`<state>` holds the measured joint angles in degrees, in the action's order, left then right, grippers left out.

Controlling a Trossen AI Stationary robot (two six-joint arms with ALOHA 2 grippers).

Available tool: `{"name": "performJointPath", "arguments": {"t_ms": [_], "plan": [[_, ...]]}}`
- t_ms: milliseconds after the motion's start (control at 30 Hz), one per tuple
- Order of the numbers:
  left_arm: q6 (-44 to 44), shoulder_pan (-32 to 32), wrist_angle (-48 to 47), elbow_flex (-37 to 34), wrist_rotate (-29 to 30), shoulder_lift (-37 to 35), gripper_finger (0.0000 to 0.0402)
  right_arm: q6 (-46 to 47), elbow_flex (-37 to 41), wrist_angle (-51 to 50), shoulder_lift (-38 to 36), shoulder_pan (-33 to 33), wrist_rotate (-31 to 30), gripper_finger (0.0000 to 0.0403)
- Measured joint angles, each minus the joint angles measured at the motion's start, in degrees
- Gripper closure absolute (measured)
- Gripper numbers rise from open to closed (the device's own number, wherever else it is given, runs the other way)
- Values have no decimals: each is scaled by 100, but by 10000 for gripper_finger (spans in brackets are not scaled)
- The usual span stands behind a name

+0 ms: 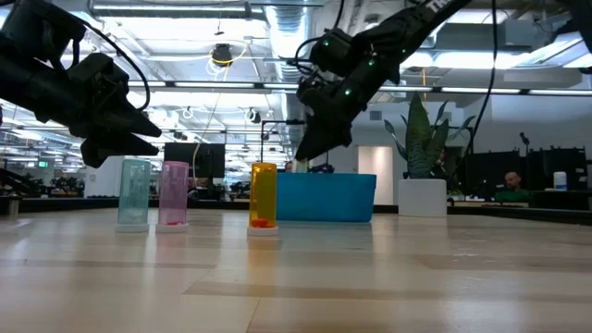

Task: Pick and place pill bottles into a basket
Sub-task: Put the green medicine bottle into the blue bin

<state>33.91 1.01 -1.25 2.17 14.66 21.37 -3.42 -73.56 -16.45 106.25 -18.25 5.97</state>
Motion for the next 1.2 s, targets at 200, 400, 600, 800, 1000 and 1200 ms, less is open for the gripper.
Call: {"name": "performJointPath", "arguments": {"t_ms": [200,400,600,800,1000,1200], "plan": [[-20,0,8,0,8,-1,203,32,-2,42,92,0,17,300],[-48,-2,8,0,63,-1,203,61,-2,28,92,-73,20,300],[-53,0,10,0,97,-1,203,187,-8,69,145,-92,20,300],[-55,0,17,0,119,1,203,384,-13,101,475,-102,313,300],[-55,-1,20,0,122,-1,203,299,-9,214,475,-103,282,300],[-55,0,21,0,122,-1,203,467,-9,104,475,-227,294,300]]}}
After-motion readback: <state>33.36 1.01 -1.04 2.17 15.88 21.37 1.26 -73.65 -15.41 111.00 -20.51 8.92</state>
